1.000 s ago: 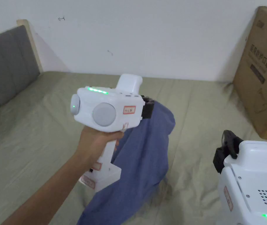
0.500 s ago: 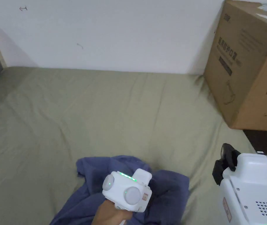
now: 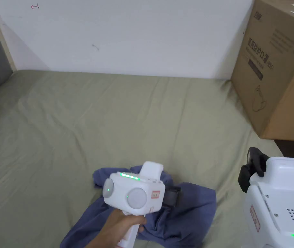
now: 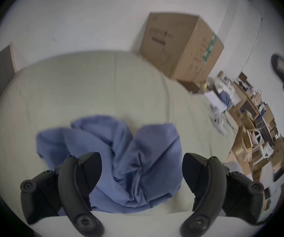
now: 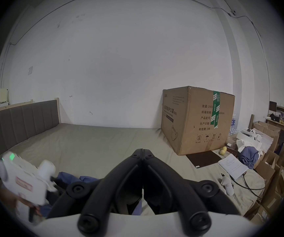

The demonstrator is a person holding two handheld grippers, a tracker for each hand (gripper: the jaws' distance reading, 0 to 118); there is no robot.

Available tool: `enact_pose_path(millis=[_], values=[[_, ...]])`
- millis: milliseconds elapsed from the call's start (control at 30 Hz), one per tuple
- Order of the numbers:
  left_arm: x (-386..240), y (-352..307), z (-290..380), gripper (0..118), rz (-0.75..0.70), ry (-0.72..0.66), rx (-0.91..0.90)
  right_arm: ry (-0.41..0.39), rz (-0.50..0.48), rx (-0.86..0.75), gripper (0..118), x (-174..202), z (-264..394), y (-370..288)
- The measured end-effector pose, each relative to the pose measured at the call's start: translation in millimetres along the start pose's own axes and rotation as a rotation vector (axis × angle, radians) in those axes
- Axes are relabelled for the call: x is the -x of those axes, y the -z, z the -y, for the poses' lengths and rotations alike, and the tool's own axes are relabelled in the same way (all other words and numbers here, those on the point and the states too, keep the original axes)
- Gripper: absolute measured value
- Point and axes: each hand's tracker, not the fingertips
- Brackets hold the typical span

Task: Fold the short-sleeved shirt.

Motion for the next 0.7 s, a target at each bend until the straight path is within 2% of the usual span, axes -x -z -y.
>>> enact_pose_path(millis=[133, 367, 400, 467, 533, 567, 600, 700], values=[[8.5, -61.6, -22.9, 98, -0.072, 0.062, -0.199, 0.006, -0.014, -0.028, 0, 6.4, -9.0, -2.0], [31.5, -142.2, -22.8, 97, -0.375, 0.151, -0.526, 0.015, -0.029, -0.061, 0, 19.5, -21.9, -4.5], [35.8, -150.8, -17.7, 93, -0.418, 0.16, -0.581, 0.017, -0.032, -0.064, 0, 21.1, -23.4, -4.8], [44.0, -163.9, -8.6, 76, -0.475, 0.159, -0.681, 0.017, -0.039, -0.069, 0, 24.1, -25.5, -5.4], [53.3, -170.3, -0.9, 41, -0.477, 0.109, -0.738, 0.017, -0.044, -0.076, 0, 26.8, -26.4, -6.0], [57.3, -172.0, 2.3, 18, -0.454, 0.093, -0.734, 0.017, -0.045, -0.078, 0, 28.1, -26.7, -5.8], [59.9, -173.0, 4.7, 0, -0.464, 0.094, -0.728, 0.017, -0.048, -0.079, 0, 29.2, -27.0, -5.7], [65.0, -180.9, 6.7, 0, -0.474, 0.064, -0.73, 0.02, -0.052, -0.078, 0, 31.3, -26.5, -5.1]])
